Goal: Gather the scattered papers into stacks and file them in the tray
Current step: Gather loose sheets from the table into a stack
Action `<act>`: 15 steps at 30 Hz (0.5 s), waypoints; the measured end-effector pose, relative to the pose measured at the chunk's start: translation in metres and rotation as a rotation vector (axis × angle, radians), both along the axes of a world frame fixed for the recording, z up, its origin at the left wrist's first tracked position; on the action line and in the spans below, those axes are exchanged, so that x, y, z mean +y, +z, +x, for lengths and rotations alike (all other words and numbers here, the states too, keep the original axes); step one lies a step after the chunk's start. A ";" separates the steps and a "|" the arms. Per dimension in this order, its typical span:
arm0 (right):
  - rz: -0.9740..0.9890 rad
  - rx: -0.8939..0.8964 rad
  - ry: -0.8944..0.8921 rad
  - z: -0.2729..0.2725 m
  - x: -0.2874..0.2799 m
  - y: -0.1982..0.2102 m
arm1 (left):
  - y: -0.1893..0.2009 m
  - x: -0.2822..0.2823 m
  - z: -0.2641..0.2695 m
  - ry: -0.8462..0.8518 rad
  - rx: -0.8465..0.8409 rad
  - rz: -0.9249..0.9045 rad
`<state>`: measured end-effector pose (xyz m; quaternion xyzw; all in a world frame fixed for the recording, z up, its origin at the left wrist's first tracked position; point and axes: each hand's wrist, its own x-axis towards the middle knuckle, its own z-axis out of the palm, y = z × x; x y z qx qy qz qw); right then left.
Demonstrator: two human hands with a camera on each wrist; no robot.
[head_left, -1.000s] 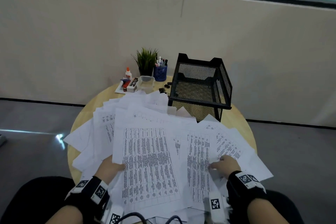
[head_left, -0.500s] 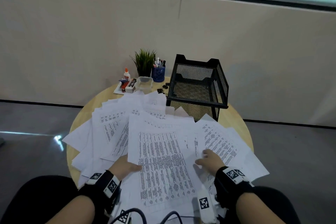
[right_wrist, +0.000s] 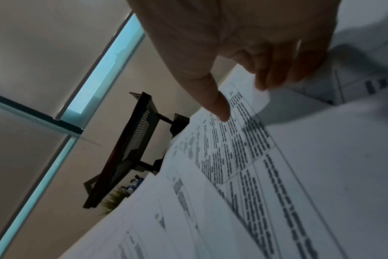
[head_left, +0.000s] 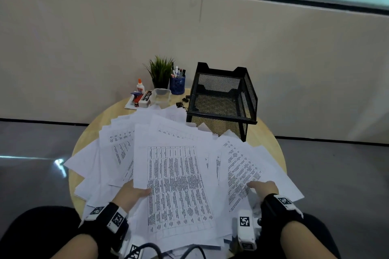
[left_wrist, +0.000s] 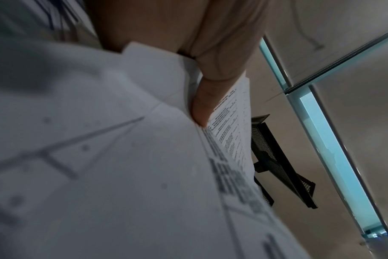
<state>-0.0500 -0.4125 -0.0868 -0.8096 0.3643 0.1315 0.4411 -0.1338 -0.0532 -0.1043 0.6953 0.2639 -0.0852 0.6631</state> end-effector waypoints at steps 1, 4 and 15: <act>-0.006 0.004 0.003 -0.001 0.000 0.002 | 0.001 0.001 0.000 0.009 -0.011 -0.013; -0.014 -0.047 -0.011 -0.004 -0.004 0.002 | 0.004 0.004 0.000 0.043 -0.050 -0.067; 0.436 -0.234 0.045 -0.026 0.007 0.016 | 0.017 0.008 0.000 -0.065 -0.048 -0.078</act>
